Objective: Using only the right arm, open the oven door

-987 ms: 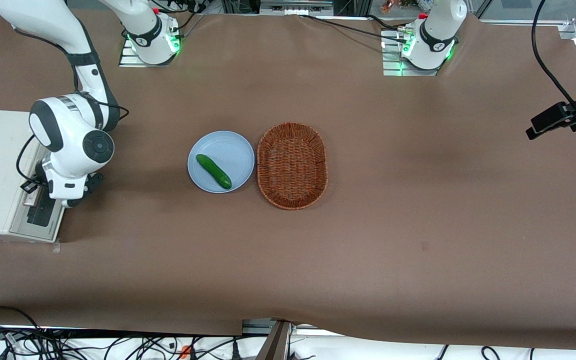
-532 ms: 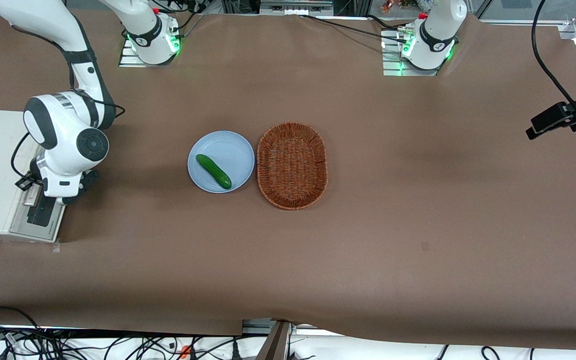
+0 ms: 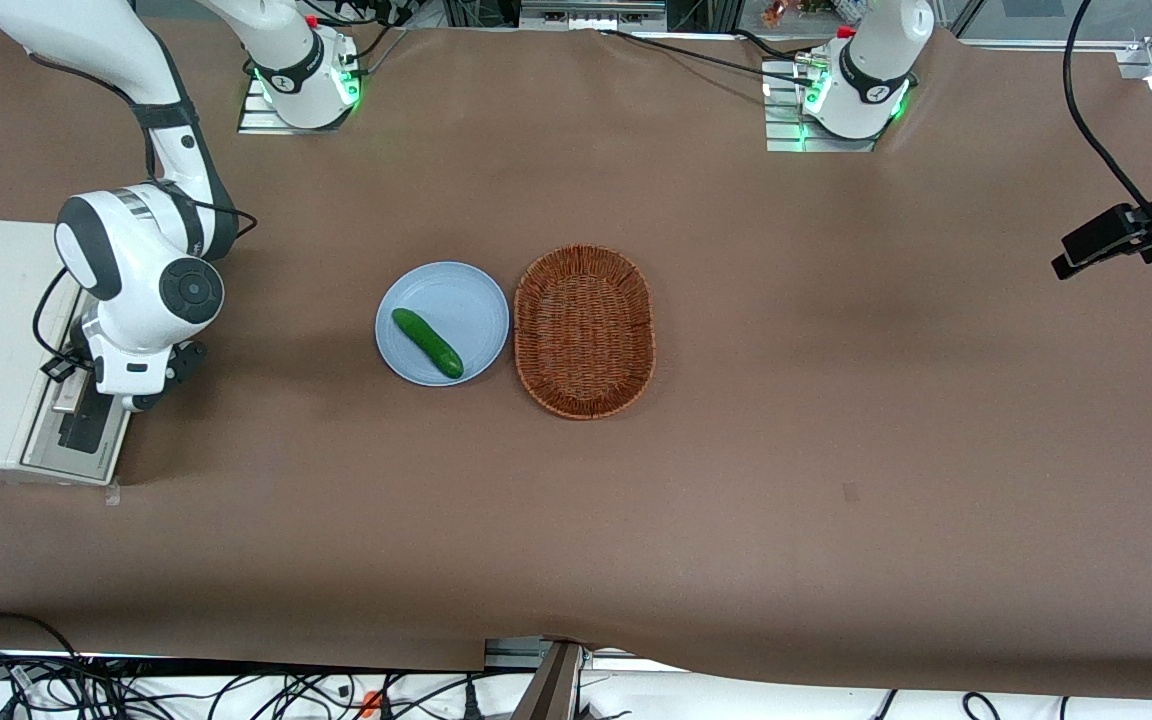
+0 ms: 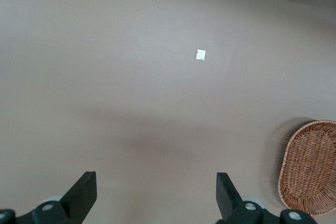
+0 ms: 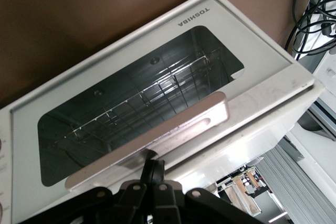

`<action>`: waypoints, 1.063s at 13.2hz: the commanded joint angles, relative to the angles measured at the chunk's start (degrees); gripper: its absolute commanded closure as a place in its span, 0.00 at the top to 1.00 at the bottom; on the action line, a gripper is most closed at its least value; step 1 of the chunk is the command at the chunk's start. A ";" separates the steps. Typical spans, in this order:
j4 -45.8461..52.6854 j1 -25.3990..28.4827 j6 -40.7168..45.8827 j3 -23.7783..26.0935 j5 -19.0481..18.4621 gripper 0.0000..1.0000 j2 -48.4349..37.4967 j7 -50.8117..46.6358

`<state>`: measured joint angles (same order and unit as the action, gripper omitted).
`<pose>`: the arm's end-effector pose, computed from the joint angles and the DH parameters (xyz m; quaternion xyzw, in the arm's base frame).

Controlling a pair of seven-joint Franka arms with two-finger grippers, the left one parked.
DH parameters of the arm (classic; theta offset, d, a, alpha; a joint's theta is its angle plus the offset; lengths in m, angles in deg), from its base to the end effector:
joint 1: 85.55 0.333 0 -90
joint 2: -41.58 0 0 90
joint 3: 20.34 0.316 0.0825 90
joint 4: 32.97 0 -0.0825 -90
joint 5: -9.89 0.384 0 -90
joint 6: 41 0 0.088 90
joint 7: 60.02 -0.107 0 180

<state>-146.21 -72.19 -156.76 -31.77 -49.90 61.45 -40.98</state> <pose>0.5955 -0.0256 0.2999 0.7763 0.4294 -0.1990 0.4164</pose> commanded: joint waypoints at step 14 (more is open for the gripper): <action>3.11 1.41 -1.39 0.71 7.31 0.00 7.29 -4.89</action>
<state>-143.89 -69.35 -155.66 -30.66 -44.90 64.08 -44.38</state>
